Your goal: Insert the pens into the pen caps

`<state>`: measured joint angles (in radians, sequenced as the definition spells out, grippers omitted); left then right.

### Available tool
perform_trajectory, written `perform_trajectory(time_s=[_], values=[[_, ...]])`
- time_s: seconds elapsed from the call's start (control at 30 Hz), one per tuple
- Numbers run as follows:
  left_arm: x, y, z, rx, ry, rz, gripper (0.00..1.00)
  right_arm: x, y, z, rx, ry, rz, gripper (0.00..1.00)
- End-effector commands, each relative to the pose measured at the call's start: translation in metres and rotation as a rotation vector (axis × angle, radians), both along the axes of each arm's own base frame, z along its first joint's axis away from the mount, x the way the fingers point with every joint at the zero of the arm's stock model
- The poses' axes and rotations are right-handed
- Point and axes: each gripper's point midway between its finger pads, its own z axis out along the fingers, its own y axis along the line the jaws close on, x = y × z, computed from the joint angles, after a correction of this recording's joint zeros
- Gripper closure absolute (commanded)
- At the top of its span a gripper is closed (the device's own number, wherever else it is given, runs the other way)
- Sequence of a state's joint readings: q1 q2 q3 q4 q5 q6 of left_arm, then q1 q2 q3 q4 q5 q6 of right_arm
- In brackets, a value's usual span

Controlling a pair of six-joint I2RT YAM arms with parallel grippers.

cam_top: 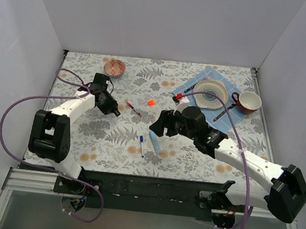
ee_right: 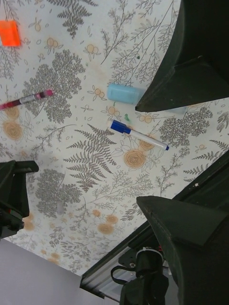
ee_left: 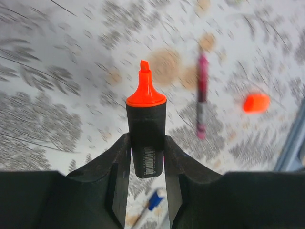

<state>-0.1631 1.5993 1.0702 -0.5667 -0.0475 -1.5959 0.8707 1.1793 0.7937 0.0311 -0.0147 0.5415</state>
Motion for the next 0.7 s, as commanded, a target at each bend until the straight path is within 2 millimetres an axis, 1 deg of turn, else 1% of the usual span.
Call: perform_trajectory(time_s=[0.0, 0.03, 0.1, 0.13, 0.2, 0.23, 0.27, 0.3, 0.33, 0.4, 0.47, 0.5, 0.67], values=[[-0.015, -0.048, 0.029, -0.089, -0.113, -0.171, 1.0, 0.004, 0.032, 0.032, 0.112, -0.069, 0.137, 0.21], [-0.02, -0.061, 0.04, -0.116, -0.144, -0.194, 1.0, 0.006, 0.035, 0.025, 0.106, -0.056, 0.142, 0.21], [-0.026, -0.071, 0.045, -0.142, -0.168, -0.209, 1.0, 0.012, 0.042, 0.026, 0.131, -0.049, 0.132, 0.2], [-0.034, -0.08, 0.046, -0.163, -0.173, -0.232, 1.0, 0.015, 0.045, 0.016, 0.12, -0.028, 0.129, 0.2], [-0.039, -0.089, 0.052, -0.196, -0.189, -0.242, 1.0, 0.019, 0.052, 0.016, 0.14, -0.011, 0.139, 0.2], [-0.045, -0.095, 0.051, -0.204, -0.187, -0.261, 1.0, 0.02, 0.055, 0.007, 0.131, 0.009, 0.147, 0.2], [-0.047, -0.099, 0.059, -0.221, -0.208, -0.266, 1.0, 0.019, 0.058, 0.004, 0.134, 0.021, 0.164, 0.2], [-0.05, -0.103, 0.06, -0.227, -0.213, -0.277, 1.0, 0.02, 0.06, 0.003, 0.14, 0.025, 0.167, 0.2], [-0.054, -0.108, 0.064, -0.24, -0.221, -0.295, 1.0, 0.022, 0.063, -0.002, 0.141, 0.038, 0.172, 0.2], [-0.058, -0.113, 0.073, -0.262, -0.251, -0.309, 1.0, 0.023, 0.067, -0.002, 0.154, 0.041, 0.187, 0.2], [-0.063, -0.118, 0.078, -0.278, -0.273, -0.325, 1.0, 0.023, 0.071, -0.002, 0.173, 0.055, 0.2, 0.2], [-0.066, -0.12, 0.086, -0.294, -0.299, -0.331, 1.0, 0.023, 0.072, -0.002, 0.179, 0.062, 0.2, 0.21], [-0.075, -0.129, 0.099, -0.335, -0.353, -0.347, 1.0, 0.024, 0.081, -0.001, 0.217, 0.103, 0.207, 0.26]])
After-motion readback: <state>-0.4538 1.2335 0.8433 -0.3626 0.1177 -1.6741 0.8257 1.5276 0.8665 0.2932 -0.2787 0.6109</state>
